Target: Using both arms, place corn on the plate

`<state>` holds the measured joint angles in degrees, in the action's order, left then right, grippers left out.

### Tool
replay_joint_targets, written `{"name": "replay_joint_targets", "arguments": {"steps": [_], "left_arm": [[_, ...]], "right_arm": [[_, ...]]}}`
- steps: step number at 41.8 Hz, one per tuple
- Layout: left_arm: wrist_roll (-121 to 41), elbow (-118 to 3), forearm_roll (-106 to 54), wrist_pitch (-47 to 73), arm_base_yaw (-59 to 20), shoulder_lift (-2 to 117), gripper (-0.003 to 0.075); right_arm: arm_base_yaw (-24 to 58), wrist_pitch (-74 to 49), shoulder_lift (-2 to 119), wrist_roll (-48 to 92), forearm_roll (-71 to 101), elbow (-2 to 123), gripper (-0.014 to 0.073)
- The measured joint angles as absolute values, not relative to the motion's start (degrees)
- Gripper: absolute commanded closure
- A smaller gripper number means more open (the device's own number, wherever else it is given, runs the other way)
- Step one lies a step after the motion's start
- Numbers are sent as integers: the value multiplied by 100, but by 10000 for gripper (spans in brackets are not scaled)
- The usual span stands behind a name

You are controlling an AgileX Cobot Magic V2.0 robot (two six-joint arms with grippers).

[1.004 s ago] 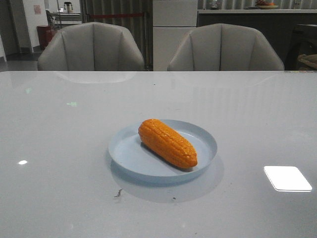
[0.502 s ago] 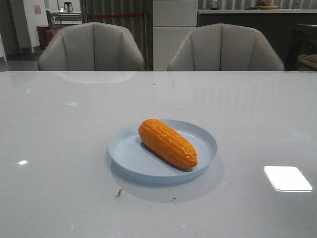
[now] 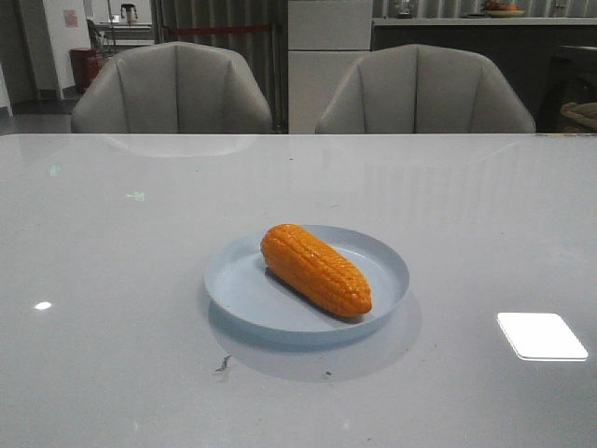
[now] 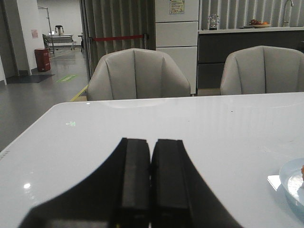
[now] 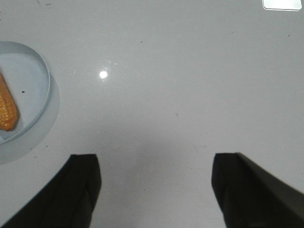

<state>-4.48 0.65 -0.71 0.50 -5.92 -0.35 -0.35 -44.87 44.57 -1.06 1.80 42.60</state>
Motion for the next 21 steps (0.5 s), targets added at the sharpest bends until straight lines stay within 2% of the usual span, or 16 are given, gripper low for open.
{"name": "replay_joint_targets", "arguments": {"steps": [21], "left_arm": [[-448, 65, -71, 0, -592, -35, 626]], "right_arm": [[-35, -4487, 4457, -106, 180, 4260, 0]]}}
